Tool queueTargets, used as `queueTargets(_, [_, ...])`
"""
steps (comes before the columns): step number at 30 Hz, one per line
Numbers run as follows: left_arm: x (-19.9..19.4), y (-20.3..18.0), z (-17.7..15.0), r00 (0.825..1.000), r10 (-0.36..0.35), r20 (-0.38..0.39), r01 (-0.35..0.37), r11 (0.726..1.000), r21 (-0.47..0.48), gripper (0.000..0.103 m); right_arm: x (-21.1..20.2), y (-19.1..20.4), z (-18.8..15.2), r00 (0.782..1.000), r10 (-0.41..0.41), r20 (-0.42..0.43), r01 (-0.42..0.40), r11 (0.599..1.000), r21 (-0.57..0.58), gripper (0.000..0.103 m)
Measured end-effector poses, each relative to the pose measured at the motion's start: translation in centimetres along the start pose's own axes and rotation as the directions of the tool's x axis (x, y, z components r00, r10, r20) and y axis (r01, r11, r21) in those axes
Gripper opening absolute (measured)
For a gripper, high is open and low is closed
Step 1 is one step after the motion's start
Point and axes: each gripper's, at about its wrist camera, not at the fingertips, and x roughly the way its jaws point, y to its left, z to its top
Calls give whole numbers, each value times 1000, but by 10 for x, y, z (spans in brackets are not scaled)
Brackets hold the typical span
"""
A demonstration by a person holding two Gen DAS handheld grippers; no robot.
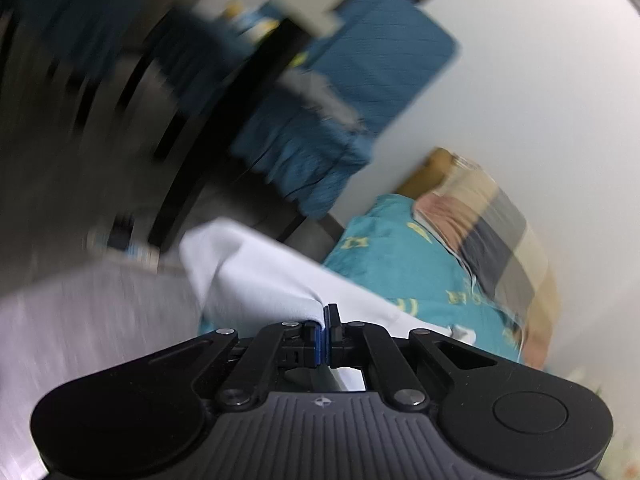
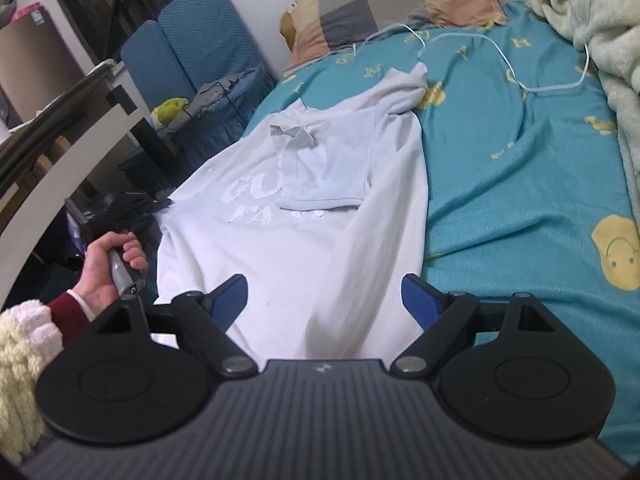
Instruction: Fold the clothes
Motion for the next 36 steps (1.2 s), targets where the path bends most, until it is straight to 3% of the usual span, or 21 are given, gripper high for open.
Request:
queueTargets(3, [-9, -56, -4, 999, 30, 34, -37, 980, 198, 2, -5, -1, 5, 1000, -6, 28, 6, 1000, 12, 85])
queueTargets(7, [-14, -142, -19, 998, 26, 56, -49, 895, 444, 2, -22, -15, 13, 996, -36, 85, 30, 997, 71, 85])
queueTargets(10, [-13, -212, -50, 1000, -14, 24, -4, 785, 619, 2, -31, -27, 16, 993, -41, 109, 28, 993, 113, 85])
queueTargets(12, [-8, -252, -83, 999, -28, -23, 36, 694, 719, 2, -36, -33, 17, 992, -34, 119, 19, 992, 126, 85])
queueTargets(14, [-1, -278, -128, 998, 1, -68, 54, 599, 799, 3, -42, -39, 17, 990, -30, 134, 12, 991, 134, 85])
queueTargets(17, [10, -293, -193, 992, 28, -120, 89, 514, 853, 7, -47, -51, 20, 988, -31, 152, 8, 989, 148, 85])
queueTargets(21, [19, -282, -230, 983, 84, -165, 92, 551, 829, 25, -47, -69, 21, 986, -39, 161, 8, 982, 189, 85])
queueTargets(24, [1, -272, -227, 980, 77, -184, 104, 591, 800, 52, -46, -78, 22, 985, -35, 171, -1, 978, 210, 85])
queueTargets(25, [-7, -269, -225, 979, 75, -191, 108, 606, 788, 57, -46, -79, 23, 984, -32, 176, -6, 977, 211, 85])
queueTargets(31, [-98, -237, -178, 965, 119, -234, 83, 707, 702, 62, -49, -79, 22, 982, -12, 187, -25, 981, 193, 85])
queueTargets(36, [-172, -223, -153, 973, 140, -182, 23, 730, 683, 62, -52, -71, 21, 982, -9, 186, -19, 989, 149, 85])
